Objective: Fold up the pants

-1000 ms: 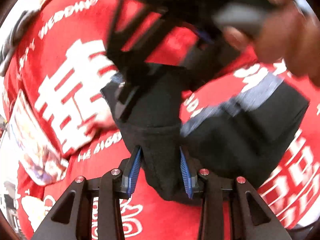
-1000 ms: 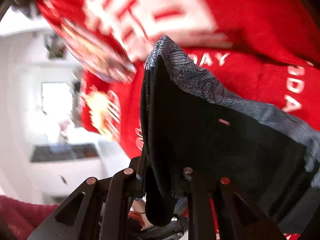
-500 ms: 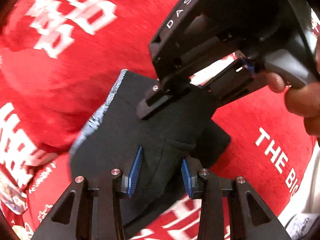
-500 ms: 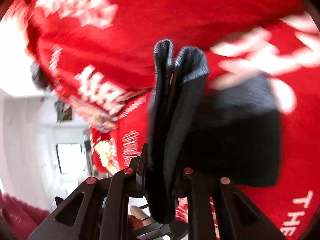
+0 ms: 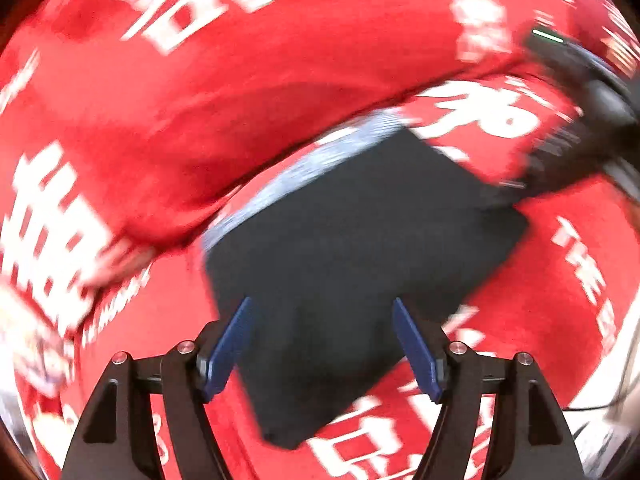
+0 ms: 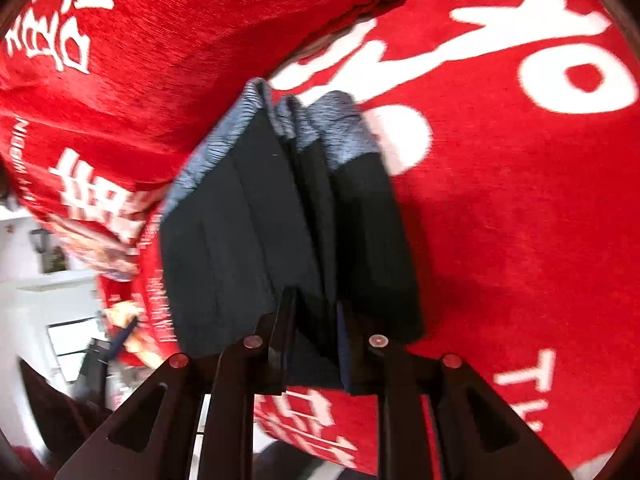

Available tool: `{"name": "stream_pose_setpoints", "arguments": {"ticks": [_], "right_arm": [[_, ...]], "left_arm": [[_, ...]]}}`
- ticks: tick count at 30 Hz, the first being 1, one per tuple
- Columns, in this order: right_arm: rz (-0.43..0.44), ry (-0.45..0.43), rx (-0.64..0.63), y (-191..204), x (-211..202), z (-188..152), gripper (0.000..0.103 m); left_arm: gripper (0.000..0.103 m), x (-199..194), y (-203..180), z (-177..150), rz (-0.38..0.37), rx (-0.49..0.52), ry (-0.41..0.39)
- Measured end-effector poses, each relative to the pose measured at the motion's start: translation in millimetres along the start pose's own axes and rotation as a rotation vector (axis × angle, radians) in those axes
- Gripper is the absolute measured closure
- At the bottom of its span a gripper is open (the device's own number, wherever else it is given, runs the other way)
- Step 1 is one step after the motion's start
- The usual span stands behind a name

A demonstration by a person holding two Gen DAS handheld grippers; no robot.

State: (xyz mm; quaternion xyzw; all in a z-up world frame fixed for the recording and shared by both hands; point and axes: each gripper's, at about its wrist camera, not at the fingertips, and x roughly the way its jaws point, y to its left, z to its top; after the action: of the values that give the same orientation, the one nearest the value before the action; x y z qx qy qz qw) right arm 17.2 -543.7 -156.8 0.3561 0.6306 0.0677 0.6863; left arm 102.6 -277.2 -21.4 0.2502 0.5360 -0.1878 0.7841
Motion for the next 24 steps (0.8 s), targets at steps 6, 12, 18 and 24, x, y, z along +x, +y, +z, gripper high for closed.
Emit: {"name": "stream_pose_setpoints", "arguments": {"ticks": [6, 12, 18, 24], "right_arm": [[-0.219, -0.08, -0.043, 30, -19, -6, 0.077], [-0.172, -0.119, -0.174, 77, -22, 24, 0.077], [-0.363, -0.007, -0.277, 73, 43, 11, 0.075], [-0.287, -0.044, -0.228, 59, 30, -1, 0.075]], "left_arm": [[0.03, 36, 85, -1, 0.025, -0.358, 0.128], [0.03, 92, 116, 6, 0.037, -0.525, 0.277], [0.029, 92, 85, 7, 0.152, -0.444, 0.285], [0.029, 76, 91, 13, 0.077, -0.472, 0.32]]}}
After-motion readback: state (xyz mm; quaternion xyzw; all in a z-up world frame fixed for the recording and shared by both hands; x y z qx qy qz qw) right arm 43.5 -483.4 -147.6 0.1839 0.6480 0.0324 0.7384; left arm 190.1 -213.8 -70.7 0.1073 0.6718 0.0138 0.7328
